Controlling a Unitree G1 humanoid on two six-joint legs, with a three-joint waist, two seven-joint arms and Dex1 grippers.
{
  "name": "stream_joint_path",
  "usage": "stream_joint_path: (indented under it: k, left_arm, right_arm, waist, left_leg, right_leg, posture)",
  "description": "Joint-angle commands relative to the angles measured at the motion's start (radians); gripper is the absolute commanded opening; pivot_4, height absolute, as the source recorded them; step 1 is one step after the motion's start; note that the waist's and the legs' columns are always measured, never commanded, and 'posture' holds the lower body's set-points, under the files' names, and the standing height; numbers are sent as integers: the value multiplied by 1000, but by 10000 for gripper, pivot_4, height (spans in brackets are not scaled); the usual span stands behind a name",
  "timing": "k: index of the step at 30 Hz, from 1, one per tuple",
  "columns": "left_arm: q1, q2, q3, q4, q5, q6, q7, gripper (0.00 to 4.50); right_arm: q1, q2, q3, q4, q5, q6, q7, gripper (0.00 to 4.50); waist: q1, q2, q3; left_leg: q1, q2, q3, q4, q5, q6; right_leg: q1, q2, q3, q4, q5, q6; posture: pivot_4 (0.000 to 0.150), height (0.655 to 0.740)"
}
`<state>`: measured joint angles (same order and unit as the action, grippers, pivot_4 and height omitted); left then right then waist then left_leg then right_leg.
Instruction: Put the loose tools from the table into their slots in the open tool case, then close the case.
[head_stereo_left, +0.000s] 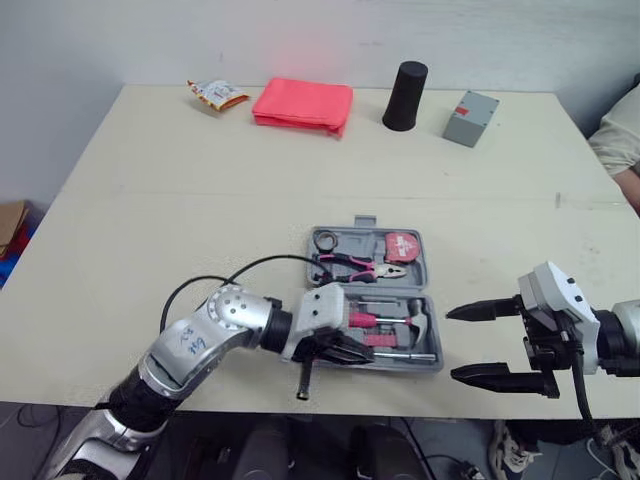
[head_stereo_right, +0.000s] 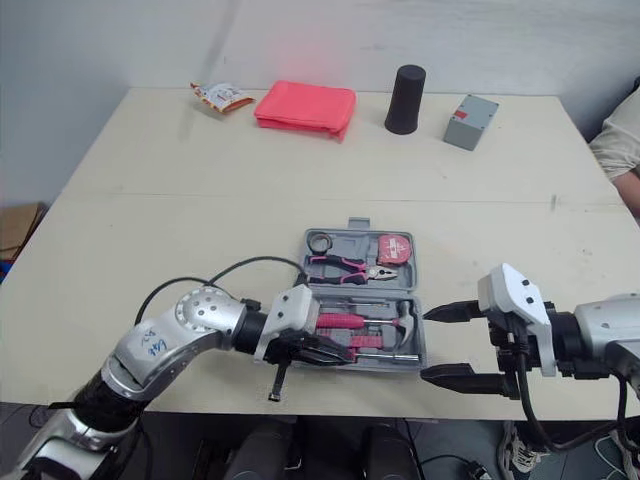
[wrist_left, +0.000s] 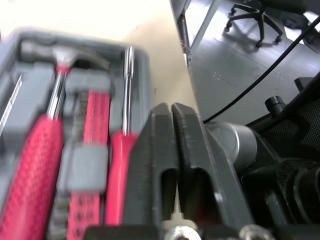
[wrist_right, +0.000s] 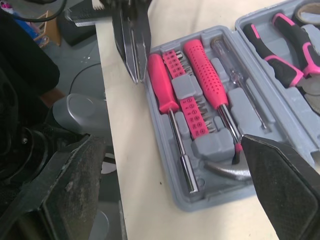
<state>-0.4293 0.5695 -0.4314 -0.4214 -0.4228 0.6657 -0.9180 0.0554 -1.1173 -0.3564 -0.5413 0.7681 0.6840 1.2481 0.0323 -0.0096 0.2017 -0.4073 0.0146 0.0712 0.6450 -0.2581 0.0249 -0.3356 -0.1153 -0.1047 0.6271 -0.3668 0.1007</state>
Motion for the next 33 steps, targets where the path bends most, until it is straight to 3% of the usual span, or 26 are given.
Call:
stream_joint_path:
  k: [1,7,9,12,18,20,22,26,29,33]
  left_arm:
    - [6,-25,-4,13,41,-48,18,249]
    - [-1,-53,-41,59,111,-62,29,249]
    - [-9,-26,-95,72,163,-40,10,249]
    - [-24,63,-262,124,345,-54,-18,249]
    - [-49,82,-338,178,430,10,-23,249]
    - [-55,49,-294,176,383,-32,-31,249]
    - [-64,-26,-168,132,252,-65,-42,249]
    - [-142,-138,79,76,75,-2,-6,249]
    - [-223,-96,207,72,56,-18,3,249]
    - [-241,-9,323,161,52,-27,-4,249]
  right_arm:
    - [2,8,-19,-5,12,-5,-2,45000]
    - [5,8,-21,-6,18,-1,-8,45000]
    - [5,8,-20,-4,17,-3,-7,45000]
    - [-2,9,-14,2,17,-3,-9,45000]
    - [7,25,-23,-10,30,12,-30,45000]
    - [6,26,-26,-14,35,16,-34,45000]
    - [9,30,-29,-15,32,15,-40,45000]
    - [30,31,-45,-10,19,-1,-33,45000]
    - [17,47,-38,36,-15,-32,-52,45000]
    - [-23,63,21,135,-99,-105,-65,45000]
  waist:
    - [4,0,0]
    - [5,0,0]
    - [5,0,0]
    - [5,1,-1]
    - [-4,2,-19]
    - [-4,3,-21]
    - [-5,6,-23]
    - [-4,5,-20]
    - [-3,5,-20]
    - [-10,5,-20]
  left_leg:
    - [0,0,0,1,-1,1]
    - [0,0,0,2,-3,2]
    - [1,0,0,2,-3,2]
    - [2,0,-1,2,-3,2]
    - [11,1,-2,0,-7,1]
    - [15,2,-2,-1,-9,1]
    - [21,3,-3,-1,-17,7]
    - [15,3,-5,2,-18,7]
    - [0,2,-7,6,-9,2]
    - [3,0,-4,4,-8,2]
  right_leg:
    - [1,0,0,0,0,0]
    - [3,-1,0,-1,0,0]
    - [3,-1,-1,-1,0,0]
    - [6,0,-1,-2,0,0]
    - [16,0,-2,-7,0,0]
    - [20,0,-2,-9,0,0]
    - [28,0,-2,-13,0,-1]
    - [23,-1,-3,-14,0,-1]
    - [11,0,-6,-11,0,0]
    - [12,0,-6,-6,1,1]
  posture:
    - [1500,7361]
    - [1500,7361]
    - [1500,7361]
    - [1500,7361]
    - [1500,7361]
    - [1500,7361]
    - [1500,7361]
    - [1500,7361]
    - [1500,7361]
    - [1500,7361]
